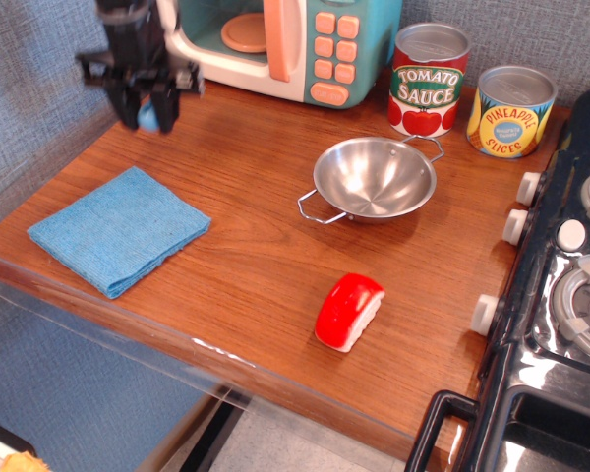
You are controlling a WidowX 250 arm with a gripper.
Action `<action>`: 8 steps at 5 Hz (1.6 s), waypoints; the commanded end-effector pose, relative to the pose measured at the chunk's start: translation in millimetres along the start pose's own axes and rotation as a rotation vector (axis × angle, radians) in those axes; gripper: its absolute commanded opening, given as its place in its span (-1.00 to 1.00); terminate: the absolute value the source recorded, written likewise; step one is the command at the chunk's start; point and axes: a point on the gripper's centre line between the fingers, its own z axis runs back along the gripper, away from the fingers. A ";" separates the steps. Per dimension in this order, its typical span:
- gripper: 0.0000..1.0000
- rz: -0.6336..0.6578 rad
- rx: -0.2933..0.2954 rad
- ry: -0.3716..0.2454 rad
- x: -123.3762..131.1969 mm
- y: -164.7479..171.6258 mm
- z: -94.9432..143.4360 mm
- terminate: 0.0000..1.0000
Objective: Move the spoon to the right of the blue towel.
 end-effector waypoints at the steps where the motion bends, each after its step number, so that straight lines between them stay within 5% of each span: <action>1: -1.00 -0.121 -0.066 0.004 -51.3 -58.0 36.0 -1.00; 3: -1.00 -0.080 -0.090 0.102 -126.1 -96.9 21.8 -1.00; 4: -1.00 -0.111 -0.057 0.149 -151.5 -118.2 12.5 -1.00; 6: -1.00 -0.167 -0.037 0.198 -171.5 -139.7 -7.3 -1.00; 8: -1.00 -0.103 0.005 0.165 -170.5 -120.8 0.0 -1.00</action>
